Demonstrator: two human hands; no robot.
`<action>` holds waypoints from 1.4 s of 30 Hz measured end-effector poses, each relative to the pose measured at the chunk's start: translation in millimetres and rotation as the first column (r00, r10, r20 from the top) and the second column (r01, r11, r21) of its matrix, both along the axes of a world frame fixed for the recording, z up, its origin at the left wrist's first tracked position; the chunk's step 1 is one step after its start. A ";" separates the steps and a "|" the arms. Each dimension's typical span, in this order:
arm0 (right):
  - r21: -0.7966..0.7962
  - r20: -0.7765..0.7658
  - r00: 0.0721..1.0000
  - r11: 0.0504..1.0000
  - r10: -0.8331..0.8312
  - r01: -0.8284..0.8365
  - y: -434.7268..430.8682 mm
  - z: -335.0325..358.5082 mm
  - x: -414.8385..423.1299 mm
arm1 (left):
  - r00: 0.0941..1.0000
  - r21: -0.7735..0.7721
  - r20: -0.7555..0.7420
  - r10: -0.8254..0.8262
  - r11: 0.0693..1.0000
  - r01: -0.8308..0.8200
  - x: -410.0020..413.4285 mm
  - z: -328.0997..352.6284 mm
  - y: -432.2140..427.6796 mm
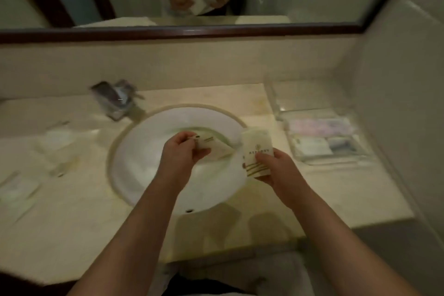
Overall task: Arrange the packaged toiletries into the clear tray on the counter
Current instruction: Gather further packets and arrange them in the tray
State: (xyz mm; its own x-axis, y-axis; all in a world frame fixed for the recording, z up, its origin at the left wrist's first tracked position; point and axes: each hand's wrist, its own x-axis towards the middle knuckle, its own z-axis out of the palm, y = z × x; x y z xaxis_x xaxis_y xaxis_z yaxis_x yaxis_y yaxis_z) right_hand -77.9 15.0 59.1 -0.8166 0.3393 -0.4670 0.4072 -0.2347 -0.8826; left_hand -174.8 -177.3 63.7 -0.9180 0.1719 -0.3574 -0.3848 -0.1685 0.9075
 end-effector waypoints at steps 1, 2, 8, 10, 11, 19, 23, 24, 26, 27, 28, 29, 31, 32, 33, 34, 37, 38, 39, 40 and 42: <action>0.003 0.006 1.000 1.000 -0.003 0.003 18.4 0.2 13.1 | 0.999 -0.022 -0.021 -0.024 0.999 0.024 9.0 -1.1 22.0; 0.004 0.016 1.000 1.000 -0.010 0.010 27.2 0.5 17.9 | 0.998 -0.037 -0.043 -0.052 0.998 0.051 13.2 -0.3 33.2; -0.026 0.028 0.995 0.995 -0.095 0.096 120.2 7.9 66.5 | 0.958 -0.058 -0.069 -0.280 0.959 0.276 43.3 6.7 142.7; -0.035 0.049 0.992 0.992 -0.116 0.117 146.0 5.4 75.7 | 0.929 -0.138 -0.090 -0.358 0.929 0.344 40.2 2.3 167.5; -0.035 0.062 0.988 0.989 -0.139 0.142 159.3 3.4 78.9 | 0.916 -0.179 -0.091 -0.391 0.911 0.371 37.3 -1.0 178.1; 0.100 0.161 0.938 0.950 -0.308 0.295 245.6 -7.6 83.5 | 0.904 -0.471 -0.104 -0.415 0.821 0.322 -6.2 -27.2 232.0; 0.088 0.166 0.942 0.956 -0.290 0.279 267.5 -15.0 70.7 | 0.880 -0.475 -0.133 -0.457 0.808 0.348 -18.4 -31.6 246.0; 0.080 0.169 0.943 0.958 -0.286 0.277 271.3 -15.8 66.1 | 0.877 -0.469 -0.131 -0.463 0.808 0.356 -17.5 -30.0 248.5; 0.063 0.174 0.950 0.966 -0.259 0.251 278.0 -19.1 57.8 | 0.869 -0.460 -0.116 -0.482 0.801 0.383 -14.0 -26.6 253.1; 0.060 0.174 0.954 0.970 -0.243 0.236 280.4 -20.7 53.8 | 0.868 -0.429 -0.086 -0.489 0.804 0.411 -12.5 -25.0 254.7; 0.056 0.174 0.957 0.972 -0.233 0.227 283.5 -21.2 49.9 | 0.865 -0.377 -0.053 -0.500 0.812 0.446 -10.6 -23.7 256.5; 0.050 0.172 0.958 0.973 -0.229 0.224 287.4 -21.4 46.1 | 0.858 -0.321 -0.029 -0.512 0.818 0.477 -7.8 -23.0 258.5; 0.036 0.159 0.963 0.976 -0.220 0.217 296.3 -21.1 39.0 | 0.868 -0.263 0.003 -0.497 0.837 0.481 -2.5 -23.5 269.6; 0.030 0.159 0.963 0.976 -0.216 0.214 299.2 -21.0 37.1 | 0.890 -0.253 0.034 -0.455 0.857 0.448 -0.6 -24.5 276.9; 0.026 0.159 0.963 0.976 -0.217 0.216 302.4 -21.2 35.8 | 0.918 -0.242 0.084 -0.387 0.886 0.395 0.3 -25.9 286.2; 0.023 0.158 0.962 0.975 -0.223 0.222 305.3 -22.0 35.1 | 0.936 -0.234 0.141 -0.322 0.908 0.347 1.0 -26.4 296.2; 0.021 0.168 0.955 0.969 -0.244 0.244 313.3 -26.2 35.8 | 0.954 -0.357 0.116 -0.277 0.884 0.301 -3.4 -31.2 321.4; 0.024 0.174 0.953 0.969 -0.247 0.246 315.8 -27.8 37.3 | 0.953 -0.424 0.067 -0.297 0.856 0.296 -5.9 -33.0 328.0; 0.024 0.178 0.954 0.970 -0.243 0.243 317.5 -29.0 39.0 | 0.949 -0.471 0.020 -0.315 0.834 0.287 -7.9 -33.7 333.2; 0.020 0.181 0.953 0.970 -0.242 0.243 318.9 -29.8 40.2 | 0.945 -0.491 -0.012 -0.328 0.825 0.280 -9.4 -33.8 338.1; 0.017 0.182 0.950 0.967 -0.254 0.255 320.5 -29.6 40.8 | 0.944 -0.480 -0.028 -0.330 0.832 0.277 -12.4 -35.5 344.2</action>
State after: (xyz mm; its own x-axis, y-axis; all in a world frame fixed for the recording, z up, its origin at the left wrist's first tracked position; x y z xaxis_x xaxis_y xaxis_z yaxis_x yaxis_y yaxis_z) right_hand -37.1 335.5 29.5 -0.6051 0.5211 -0.6018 0.4862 -0.3567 -0.7977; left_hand -187.1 166.9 28.2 -0.8835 0.2869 -0.3703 -0.2449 0.3909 0.8872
